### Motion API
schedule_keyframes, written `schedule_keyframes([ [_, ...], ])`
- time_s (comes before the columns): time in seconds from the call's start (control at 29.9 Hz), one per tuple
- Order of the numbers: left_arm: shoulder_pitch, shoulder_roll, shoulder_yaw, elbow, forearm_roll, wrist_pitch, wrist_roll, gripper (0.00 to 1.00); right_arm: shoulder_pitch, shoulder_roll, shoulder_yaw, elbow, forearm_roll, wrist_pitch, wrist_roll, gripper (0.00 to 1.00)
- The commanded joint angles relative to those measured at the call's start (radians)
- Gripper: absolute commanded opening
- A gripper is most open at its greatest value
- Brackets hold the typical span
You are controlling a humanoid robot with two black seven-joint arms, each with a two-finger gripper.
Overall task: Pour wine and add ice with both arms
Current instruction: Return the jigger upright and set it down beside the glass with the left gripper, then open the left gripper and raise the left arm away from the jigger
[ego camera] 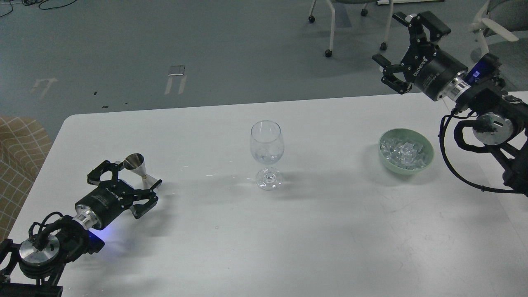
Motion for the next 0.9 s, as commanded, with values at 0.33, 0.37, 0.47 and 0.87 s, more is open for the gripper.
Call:
schedule_keyframes([
  [0.33, 0.119, 0.058, -0.103, -0.001, -0.009, -0.107, 0.000, 0.98, 0.000, -0.001, 0.000, 0.000, -0.001, 0.000, 0.000, 1.00],
  [0.37, 0.123, 0.060, -0.125, 0.002, -0.009, -0.136, 0.000, 0.98, 0.000, -0.002, 0.002, 0.000, -0.001, 0.000, 0.000, 1.00],
  [0.47, 0.126, 0.067, -0.174, 0.036, -0.007, -0.161, 0.000, 0.98, 0.000, -0.004, 0.002, 0.000, -0.001, 0.000, 0.000, 1.00],
  [0.87, -0.105, 0.213, -0.231, 0.166, 0.083, -0.161, -0.001, 0.98, 0.006, 0.001, 0.002, 0.000, -0.001, 0.000, 0.000, 1.00],
])
